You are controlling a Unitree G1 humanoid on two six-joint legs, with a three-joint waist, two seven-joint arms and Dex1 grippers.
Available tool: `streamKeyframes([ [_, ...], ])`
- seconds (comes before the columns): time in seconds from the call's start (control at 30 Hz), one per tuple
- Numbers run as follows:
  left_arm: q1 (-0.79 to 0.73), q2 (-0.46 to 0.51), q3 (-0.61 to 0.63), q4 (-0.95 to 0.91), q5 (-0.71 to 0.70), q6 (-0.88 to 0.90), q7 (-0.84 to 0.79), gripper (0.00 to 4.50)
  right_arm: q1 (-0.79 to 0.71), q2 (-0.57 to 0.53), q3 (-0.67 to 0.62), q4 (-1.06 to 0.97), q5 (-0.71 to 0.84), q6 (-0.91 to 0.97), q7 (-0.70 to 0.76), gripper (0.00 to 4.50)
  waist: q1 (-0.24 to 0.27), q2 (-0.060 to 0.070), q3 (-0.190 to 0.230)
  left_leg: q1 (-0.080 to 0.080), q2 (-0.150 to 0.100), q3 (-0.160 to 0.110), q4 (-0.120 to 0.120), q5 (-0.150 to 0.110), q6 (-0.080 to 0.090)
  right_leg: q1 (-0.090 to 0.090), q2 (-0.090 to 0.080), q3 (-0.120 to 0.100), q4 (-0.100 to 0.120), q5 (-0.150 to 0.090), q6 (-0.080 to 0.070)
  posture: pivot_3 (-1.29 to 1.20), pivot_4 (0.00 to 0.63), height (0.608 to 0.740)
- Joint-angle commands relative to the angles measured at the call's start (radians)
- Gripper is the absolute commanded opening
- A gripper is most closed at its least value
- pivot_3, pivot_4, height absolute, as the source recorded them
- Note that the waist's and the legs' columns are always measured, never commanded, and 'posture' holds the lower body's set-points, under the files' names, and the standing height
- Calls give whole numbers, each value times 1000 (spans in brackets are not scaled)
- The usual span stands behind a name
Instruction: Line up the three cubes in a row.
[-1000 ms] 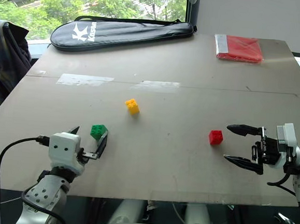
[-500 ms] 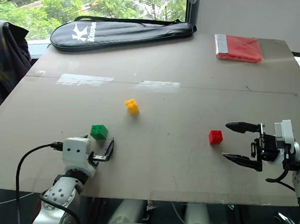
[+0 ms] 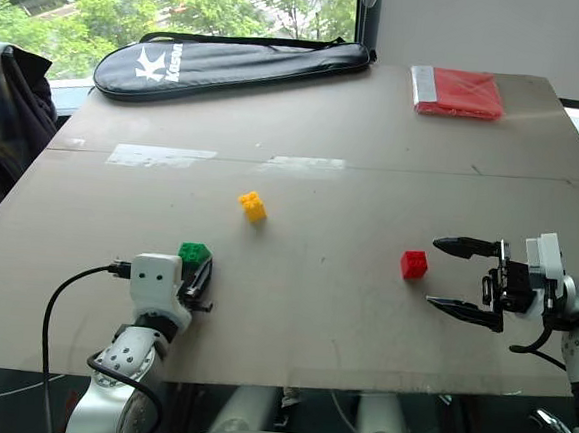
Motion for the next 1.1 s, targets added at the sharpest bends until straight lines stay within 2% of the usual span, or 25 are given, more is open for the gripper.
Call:
streamKeyframes([
  [0.03, 15, 11, 17, 11, 25, 29, 21, 1269, 5, 1, -34, -36, 3, -11, 11, 4500, 0, 0, 0, 0, 0, 0, 0, 0, 0, 0, 0, 0, 0, 0, 0, 0, 150, 694],
  [0.13, 0, 19, 21, 18, 7, 15, 0, 1269, 7, 3, -37, -39, 5, -9, 3, 4500, 0, 0, 0, 0, 0, 0, 0, 0, 0, 0, 0, 0, 0, 0, 0, 0, 150, 694],
  [0.23, -50, 80, 9, 40, -25, -41, -95, 1269, 5, 12, -44, -43, 14, 5, -21, 4500, 2, 0, 0, 0, 0, 0, 0, 0, 0, 0, 0, 0, 0, 0, 0, 0, 150, 694],
  [0.43, -209, 265, -79, 148, -95, -181, -403, 1269, 33, 47, -49, -88, 24, 35, -66, 4500, 4, 0, 0, -1, 0, 0, 1, 0, 0, 0, 0, -1, 1, -1, -2, 0, 150, 694],
  [0.63, -438, 369, -227, 302, -149, -276, -732, 1269, 101, 61, -83, -131, 18, 31, -106, 4500, 3, 0, 0, -2, -1, -1, 1, 0, 0, -1, -1, -1, 0, 1, 0, 0, 150, 694],
  [0.87, -746, 311, -403, 560, -161, -334, -1024, 1269, 205, 62, -141, -148, 3, -2, -128, 4500, 3, 0, 0, -2, -2, 0, 1, 0, 0, -1, -1, -1, 0, 2, 2, 0, 150, 694],
  [1.1, -973, 177, -478, 845, -79, -425, -1078, 1269, 279, 71, -178, -176, -3, -31, -149, 4500, -2, -1, 1, -2, -2, 0, 1, 0, 0, -1, 0, 0, 0, 2, 2, 0, 150, 694],
])
